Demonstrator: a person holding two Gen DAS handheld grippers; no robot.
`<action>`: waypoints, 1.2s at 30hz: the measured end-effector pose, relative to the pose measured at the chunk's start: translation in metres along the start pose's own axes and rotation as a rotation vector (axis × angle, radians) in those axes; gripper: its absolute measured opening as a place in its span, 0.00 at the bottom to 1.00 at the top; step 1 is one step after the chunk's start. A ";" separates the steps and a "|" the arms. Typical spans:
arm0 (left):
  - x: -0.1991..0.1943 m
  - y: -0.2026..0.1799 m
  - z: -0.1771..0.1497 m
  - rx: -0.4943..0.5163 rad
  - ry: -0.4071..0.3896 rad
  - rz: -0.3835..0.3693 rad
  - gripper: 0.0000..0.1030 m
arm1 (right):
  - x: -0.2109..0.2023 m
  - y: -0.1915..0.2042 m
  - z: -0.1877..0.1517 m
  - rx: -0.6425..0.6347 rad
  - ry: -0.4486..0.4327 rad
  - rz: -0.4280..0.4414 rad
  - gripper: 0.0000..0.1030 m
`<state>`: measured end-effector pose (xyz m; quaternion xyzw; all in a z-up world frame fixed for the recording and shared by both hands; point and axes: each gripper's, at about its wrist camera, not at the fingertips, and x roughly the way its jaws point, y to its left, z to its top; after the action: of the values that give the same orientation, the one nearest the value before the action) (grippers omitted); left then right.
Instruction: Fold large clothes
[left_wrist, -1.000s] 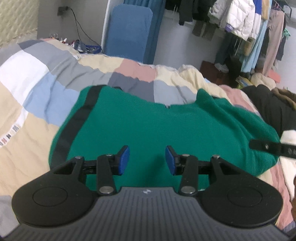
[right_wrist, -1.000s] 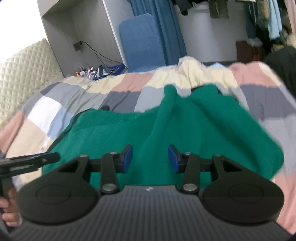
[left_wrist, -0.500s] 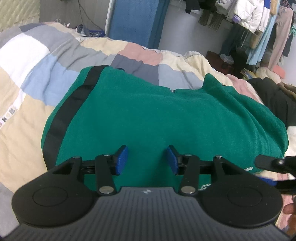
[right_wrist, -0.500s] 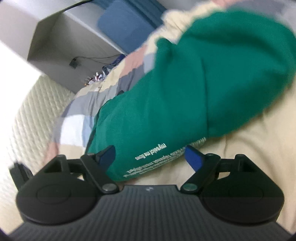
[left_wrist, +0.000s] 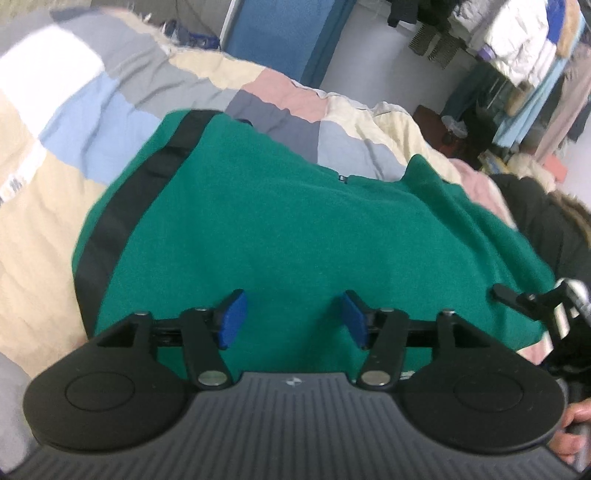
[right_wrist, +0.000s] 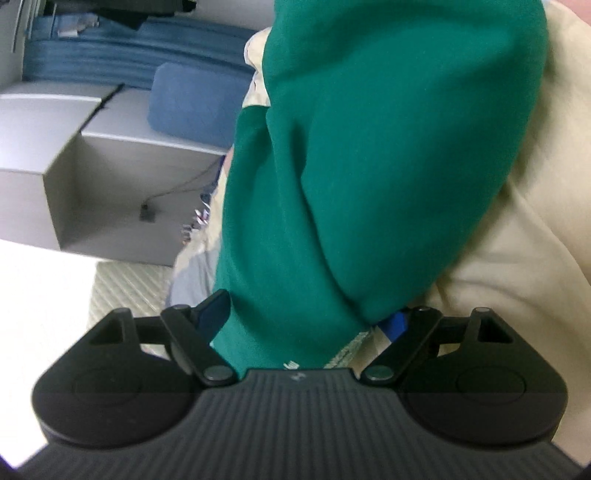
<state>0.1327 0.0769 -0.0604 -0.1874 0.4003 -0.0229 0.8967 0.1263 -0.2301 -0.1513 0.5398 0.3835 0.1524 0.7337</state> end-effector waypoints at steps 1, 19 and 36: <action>-0.001 0.002 0.001 -0.019 0.005 -0.018 0.69 | -0.001 0.000 0.000 0.005 -0.001 0.005 0.84; -0.010 0.013 -0.009 -0.185 0.054 -0.113 0.80 | -0.006 0.005 -0.001 -0.050 -0.016 -0.003 0.84; 0.046 0.075 -0.061 -0.821 0.262 -0.351 0.82 | -0.012 0.003 -0.004 -0.006 -0.069 -0.050 0.83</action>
<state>0.1109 0.1182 -0.1570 -0.5873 0.4484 -0.0373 0.6727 0.1166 -0.2339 -0.1442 0.5328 0.3708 0.1165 0.7517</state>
